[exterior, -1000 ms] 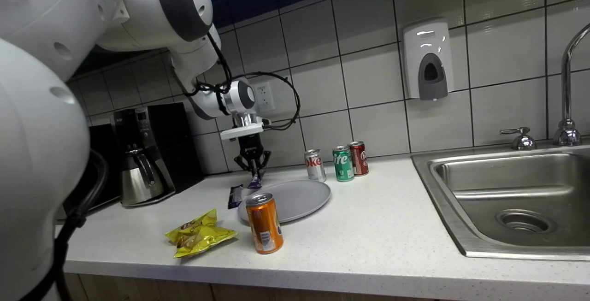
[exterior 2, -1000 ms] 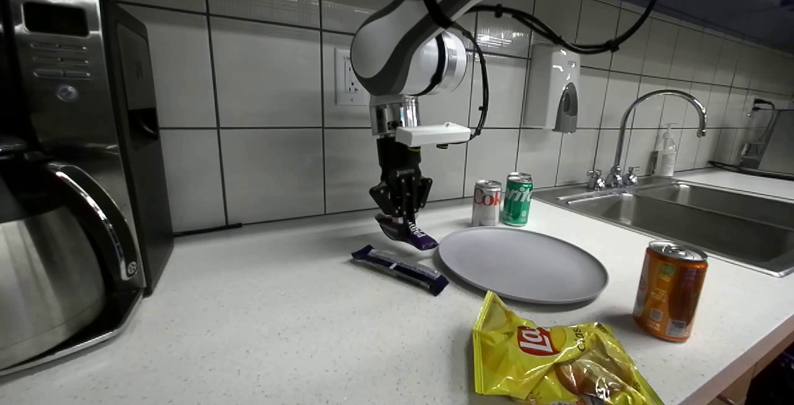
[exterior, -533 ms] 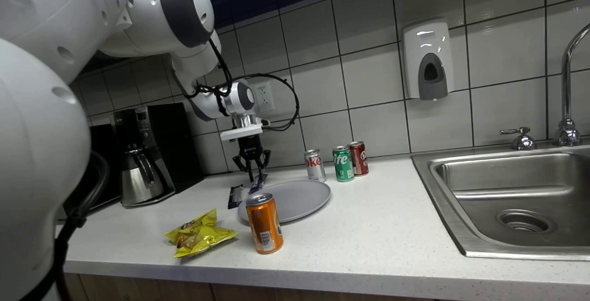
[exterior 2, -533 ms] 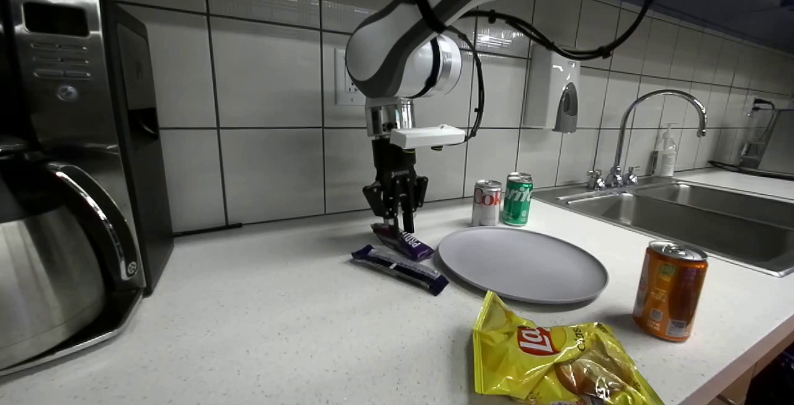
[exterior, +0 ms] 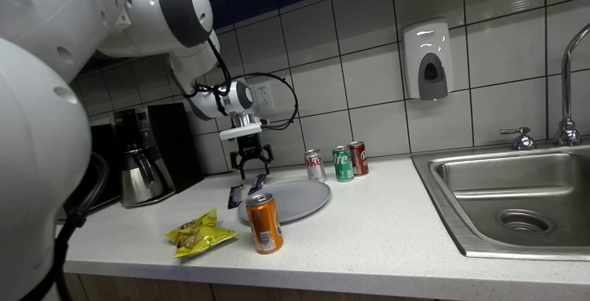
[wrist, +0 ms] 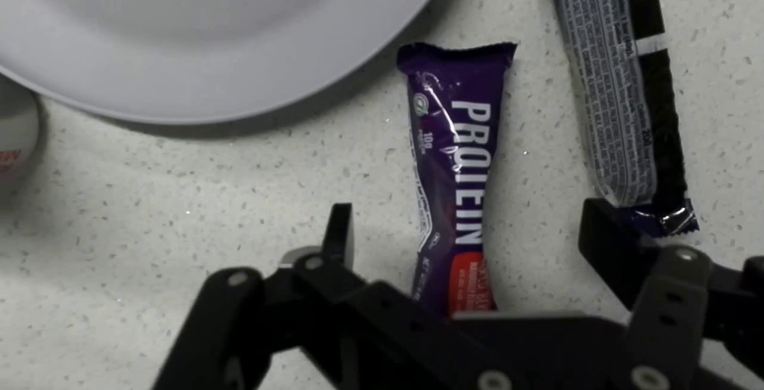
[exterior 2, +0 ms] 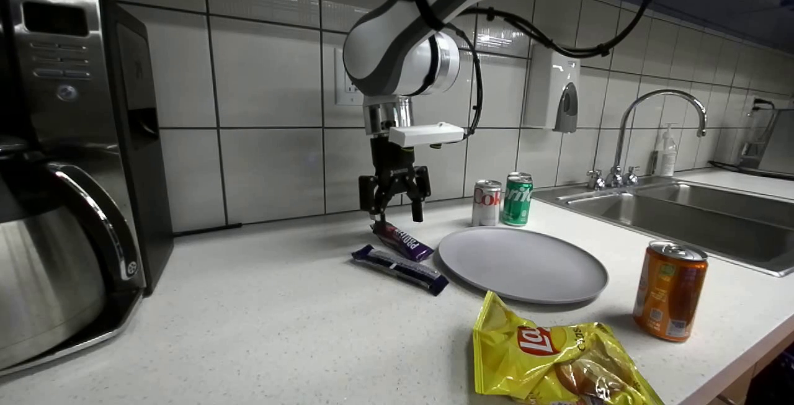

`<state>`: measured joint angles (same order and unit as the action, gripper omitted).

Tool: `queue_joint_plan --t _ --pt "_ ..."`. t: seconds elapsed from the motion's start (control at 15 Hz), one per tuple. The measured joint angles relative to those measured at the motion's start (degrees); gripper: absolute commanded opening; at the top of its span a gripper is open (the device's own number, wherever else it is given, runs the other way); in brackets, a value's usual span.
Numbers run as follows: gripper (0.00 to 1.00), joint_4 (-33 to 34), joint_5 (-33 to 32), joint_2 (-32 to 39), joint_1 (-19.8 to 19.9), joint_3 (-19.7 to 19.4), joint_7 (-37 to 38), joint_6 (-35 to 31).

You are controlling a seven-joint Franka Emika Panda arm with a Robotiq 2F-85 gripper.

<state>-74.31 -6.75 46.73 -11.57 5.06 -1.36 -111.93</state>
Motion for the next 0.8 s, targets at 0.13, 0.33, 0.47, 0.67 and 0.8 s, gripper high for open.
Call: queue_joint_plan --t 0.13,0.33,0.47,0.67,0.8 --pt "1.0 -0.1 -0.1 -0.3 0.0 -0.4 0.0 0.2" --pt "1.0 -0.6 -0.1 -1.2 0.0 -1.1 0.0 0.2" --pt "1.0 -1.5 -0.1 -2.2 0.0 -1.5 0.0 0.3" --pt "1.0 -3.5 -0.1 -4.3 0.1 -1.8 0.0 0.3" --pt "1.0 -5.1 -0.1 -5.7 0.3 -1.9 0.0 0.3"
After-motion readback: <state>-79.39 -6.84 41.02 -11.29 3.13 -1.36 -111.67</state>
